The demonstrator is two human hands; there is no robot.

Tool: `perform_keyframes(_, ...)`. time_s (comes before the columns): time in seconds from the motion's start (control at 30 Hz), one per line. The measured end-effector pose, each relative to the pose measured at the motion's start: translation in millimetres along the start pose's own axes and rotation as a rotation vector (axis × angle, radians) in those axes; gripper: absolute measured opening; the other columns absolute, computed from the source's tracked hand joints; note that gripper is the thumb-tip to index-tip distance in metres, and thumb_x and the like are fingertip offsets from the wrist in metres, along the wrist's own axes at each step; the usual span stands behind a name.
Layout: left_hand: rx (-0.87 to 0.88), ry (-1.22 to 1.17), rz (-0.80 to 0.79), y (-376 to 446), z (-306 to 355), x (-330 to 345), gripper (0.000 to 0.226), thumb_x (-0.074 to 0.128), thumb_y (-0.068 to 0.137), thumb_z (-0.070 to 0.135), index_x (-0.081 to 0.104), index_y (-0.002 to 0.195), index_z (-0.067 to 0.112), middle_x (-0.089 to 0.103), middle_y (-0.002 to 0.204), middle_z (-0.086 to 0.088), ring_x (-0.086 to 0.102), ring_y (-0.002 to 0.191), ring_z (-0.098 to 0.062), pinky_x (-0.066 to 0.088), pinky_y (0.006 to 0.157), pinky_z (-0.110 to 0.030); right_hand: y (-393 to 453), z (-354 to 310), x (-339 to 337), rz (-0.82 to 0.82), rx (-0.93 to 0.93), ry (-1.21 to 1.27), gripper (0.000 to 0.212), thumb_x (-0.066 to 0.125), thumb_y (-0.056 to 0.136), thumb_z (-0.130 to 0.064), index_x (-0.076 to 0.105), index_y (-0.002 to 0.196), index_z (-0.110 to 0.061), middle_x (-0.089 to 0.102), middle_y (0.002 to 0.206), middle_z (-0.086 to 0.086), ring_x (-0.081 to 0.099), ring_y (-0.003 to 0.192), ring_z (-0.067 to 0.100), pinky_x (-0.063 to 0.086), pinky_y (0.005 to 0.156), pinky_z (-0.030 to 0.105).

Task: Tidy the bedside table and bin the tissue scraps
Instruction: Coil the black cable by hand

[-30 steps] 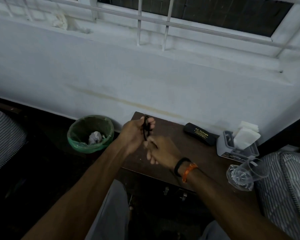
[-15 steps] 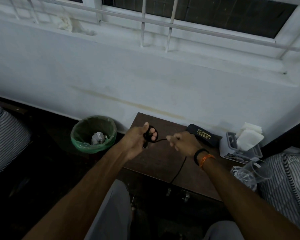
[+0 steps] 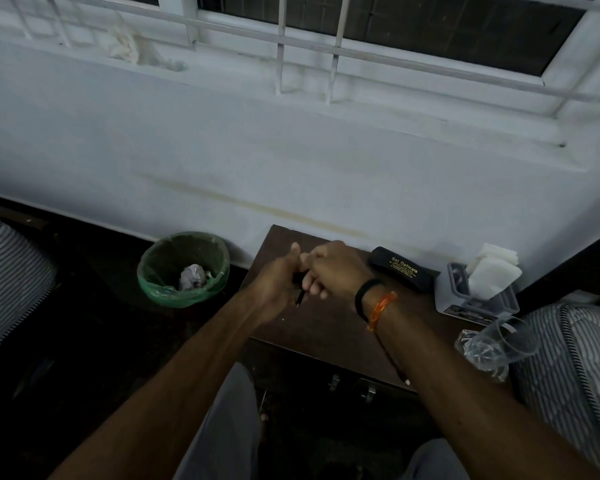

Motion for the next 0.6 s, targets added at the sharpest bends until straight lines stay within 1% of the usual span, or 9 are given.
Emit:
perform_keyframes(0.03,0.015,-0.027,-0.027,0.9,3.6,0.9,0.067,0.028,0.101,0.056,0.066,0.092,0.001,0.063,0.064,-0.008,0.062,0.069,-0.022,0.049,0.075,-0.036,-5.3,-1.8,7.2,-0.016,-0.032,-0.061,0.032,0.047,0.102,-0.027,0.068,0.087,-0.008,0.074,0.068,0.006,0.064,0.054,0.013,0.05,0.05,0.023)
perform_keyframes(0.1,0.043,-0.101,0.001,1.9,10.3,-1.9,0.054,0.038,0.101,0.049,0.064,0.088,0.004,0.062,0.065,-0.008,0.059,0.065,-0.022,0.049,0.07,-0.034,-13.5,1.3,17.7,-0.039,-0.078,-0.132,0.032,0.043,0.103,-0.024,0.065,0.085,-0.009,0.074,0.07,0.007,0.065,0.053,0.012,0.052,0.051,0.023)
perform_keyframes(0.17,0.054,-0.242,0.075,3.6,15.7,-7.9,0.039,0.045,0.101,0.038,0.064,0.089,0.006,0.065,0.077,-0.007,0.062,0.074,-0.019,0.05,0.075,-0.032,-18.0,11.8,25.7,-0.091,-0.097,-0.13,0.033,0.045,0.102,-0.027,0.065,0.082,-0.01,0.074,0.069,0.007,0.065,0.052,0.011,0.053,0.052,0.023)
perform_keyframes(0.2,0.064,-0.293,0.099,3.9,18.8,-10.8,0.037,0.045,0.102,0.036,0.064,0.088,0.007,0.066,0.081,-0.006,0.062,0.077,-0.018,0.05,0.079,-0.032,-19.0,18.8,28.2,-0.116,-0.1,-0.124,0.036,0.046,0.102,-0.032,0.066,0.082,-0.009,0.073,0.068,0.007,0.065,0.051,0.01,0.052,0.051,0.022)
perform_keyframes(0.27,0.079,-0.337,0.107,2.8,25.6,-13.8,0.036,0.041,0.103,0.033,0.061,0.086,0.009,0.065,0.08,-0.005,0.06,0.076,-0.017,0.046,0.083,-0.034,-18.2,33.5,27.3,-0.129,-0.091,-0.138,0.042,0.048,0.1,-0.04,0.067,0.08,-0.01,0.071,0.064,0.004,0.063,0.05,0.008,0.049,0.05,0.019)
perform_keyframes(0.33,0.08,-0.365,0.101,-0.6,30.1,-15.0,0.037,0.038,0.105,0.032,0.057,0.082,0.011,0.062,0.077,-0.004,0.059,0.072,-0.017,0.045,0.081,-0.034,-14.1,47.4,19.9,-0.113,-0.07,-0.138,0.044,0.049,0.099,-0.044,0.068,0.079,-0.011,0.068,0.06,0.0,0.059,0.048,0.006,0.047,0.051,0.017)
perform_keyframes(0.4,0.052,-0.366,0.11,-3.1,28.3,-16.2,0.038,0.037,0.105,0.033,0.056,0.08,0.012,0.062,0.075,-0.004,0.058,0.069,-0.016,0.045,0.073,-0.032,-7.5,58.8,9.5,-0.089,-0.049,-0.123,0.044,0.051,0.098,-0.045,0.069,0.078,-0.01,0.064,0.059,-0.001,0.055,0.047,0.006,0.046,0.052,0.017)
perform_keyframes(0.5,0.023,-0.299,0.106,-4.3,20.9,-19.1,0.04,0.036,0.104,0.039,0.055,0.079,0.015,0.062,0.075,-0.001,0.056,0.068,-0.014,0.038,0.063,-0.031,4.3,71.3,-7.3,-0.045,-0.015,-0.188,0.042,0.052,0.097,-0.045,0.068,0.075,-0.014,0.061,0.058,-0.003,0.053,0.047,0.005,0.045,0.055,0.019)
perform_keyframes(0.6,0.006,-0.292,0.076,-6.1,15.8,-18.3,0.039,0.039,0.104,0.038,0.056,0.078,0.013,0.061,0.076,-0.004,0.055,0.066,-0.015,0.041,0.069,-0.032,13.0,75.8,-23.4,0.022,0.01,-0.241,0.041,0.053,0.097,-0.045,0.068,0.073,-0.015,0.061,0.057,-0.005,0.056,0.053,0.008,0.048,0.061,0.026)
Point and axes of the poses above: each hand's wrist, its own y-axis towards the middle knuckle, its own x-axis out of the palm, z = x × y, the point moved 6 cm from there along y, towards the middle knuckle
